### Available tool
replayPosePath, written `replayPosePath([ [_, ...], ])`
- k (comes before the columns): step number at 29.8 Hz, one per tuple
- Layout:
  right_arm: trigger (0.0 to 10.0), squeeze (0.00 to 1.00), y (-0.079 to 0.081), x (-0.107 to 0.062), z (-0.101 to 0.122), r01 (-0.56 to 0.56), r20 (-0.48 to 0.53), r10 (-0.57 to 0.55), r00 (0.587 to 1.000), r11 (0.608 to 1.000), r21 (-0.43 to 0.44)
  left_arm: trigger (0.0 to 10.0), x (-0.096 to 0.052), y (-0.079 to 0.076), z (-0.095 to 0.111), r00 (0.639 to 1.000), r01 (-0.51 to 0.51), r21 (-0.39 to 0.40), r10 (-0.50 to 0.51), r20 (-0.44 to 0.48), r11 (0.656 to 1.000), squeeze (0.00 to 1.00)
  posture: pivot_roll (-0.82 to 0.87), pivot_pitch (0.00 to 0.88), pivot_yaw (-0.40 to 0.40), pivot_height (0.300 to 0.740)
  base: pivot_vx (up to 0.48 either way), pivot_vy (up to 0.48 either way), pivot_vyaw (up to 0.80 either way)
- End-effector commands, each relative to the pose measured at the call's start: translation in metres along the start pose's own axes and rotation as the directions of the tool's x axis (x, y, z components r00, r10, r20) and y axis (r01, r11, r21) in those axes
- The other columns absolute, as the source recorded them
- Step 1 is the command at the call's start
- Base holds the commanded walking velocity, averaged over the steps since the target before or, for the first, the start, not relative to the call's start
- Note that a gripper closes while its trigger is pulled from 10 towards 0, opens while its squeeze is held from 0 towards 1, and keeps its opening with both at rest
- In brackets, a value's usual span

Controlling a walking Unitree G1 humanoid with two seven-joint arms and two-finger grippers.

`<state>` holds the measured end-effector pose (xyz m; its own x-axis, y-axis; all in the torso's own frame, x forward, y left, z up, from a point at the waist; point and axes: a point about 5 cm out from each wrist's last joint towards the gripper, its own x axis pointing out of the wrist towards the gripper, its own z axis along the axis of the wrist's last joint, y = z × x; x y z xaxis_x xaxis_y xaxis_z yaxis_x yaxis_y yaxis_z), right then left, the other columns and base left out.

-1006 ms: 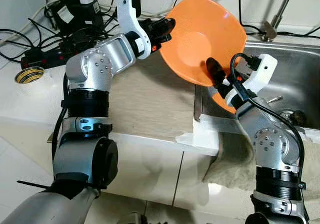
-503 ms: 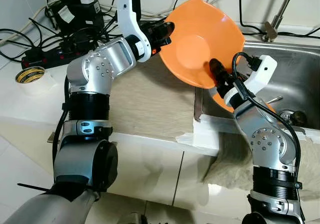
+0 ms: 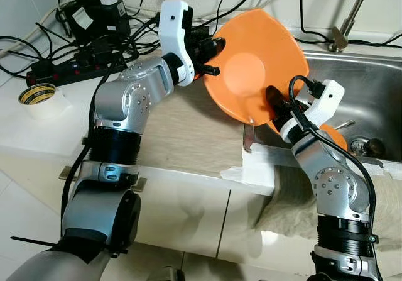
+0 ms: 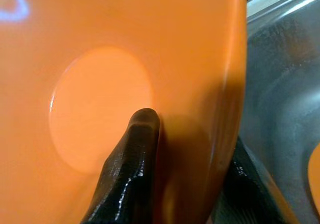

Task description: Kitchen organization

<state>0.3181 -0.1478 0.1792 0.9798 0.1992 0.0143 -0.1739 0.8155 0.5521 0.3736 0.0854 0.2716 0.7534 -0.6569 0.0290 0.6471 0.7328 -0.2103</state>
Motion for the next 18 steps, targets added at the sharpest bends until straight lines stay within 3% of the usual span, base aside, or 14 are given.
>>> replayPosePath([
  [1,0.0,0.0,-0.001,0.0,-0.003,0.018,-0.017,-0.019,1.0,1.0,-0.015,8.5,0.0,-0.003,0.007,1.0,0.014,0.049,-0.015,0.02,0.999,0.0,-0.1,0.0,0.05,0.732,0.0,0.0,0.0],
  [2,0.0,0.0,-0.001,0.0,-0.004,0.019,-0.019,-0.019,1.0,1.0,-0.016,10.0,0.001,-0.001,0.006,1.0,0.003,0.064,-0.004,0.017,0.998,0.0,-0.1,0.0,0.05,0.732,0.0,0.0,0.0],
  [13,0.0,0.0,-0.001,-0.001,-0.006,0.015,-0.024,-0.016,1.0,0.999,-0.052,10.0,0.0,0.003,0.002,1.0,-0.017,0.126,0.016,0.012,0.992,0.0,-0.09,0.0,0.052,0.732,0.0,0.0,0.0],
  [15,0.0,0.0,-0.001,-0.002,-0.006,0.012,-0.024,-0.014,1.0,0.997,-0.08,10.0,0.0,0.005,0.0,0.999,-0.033,0.179,0.031,0.015,0.983,0.15,-0.09,0.0,0.052,0.732,0.0,0.0,0.0],
  [16,0.0,0.0,-0.001,-0.002,-0.006,0.011,-0.021,-0.014,1.0,0.992,-0.126,10.0,0.0,0.008,-0.006,0.999,-0.051,0.234,0.049,0.015,0.971,0.71,-0.09,0.0,0.051,0.732,0.0,0.0,0.0],
  [17,0.0,0.0,-0.001,-0.002,-0.006,0.011,-0.021,-0.014,1.0,0.992,-0.126,10.0,0.0,0.008,-0.006,0.999,-0.051,0.234,0.049,0.015,0.971,0.71,-0.09,0.0,0.051,0.732,0.0,0.0,0.0],
  [18,0.0,0.0,-0.001,-0.002,-0.005,0.011,-0.017,-0.014,1.0,0.989,-0.15,10.0,0.0,0.01,-0.009,0.998,-0.062,0.245,0.06,0.013,0.968,0.78,-0.09,0.0,0.051,0.732,0.0,0.0,0.0],
])
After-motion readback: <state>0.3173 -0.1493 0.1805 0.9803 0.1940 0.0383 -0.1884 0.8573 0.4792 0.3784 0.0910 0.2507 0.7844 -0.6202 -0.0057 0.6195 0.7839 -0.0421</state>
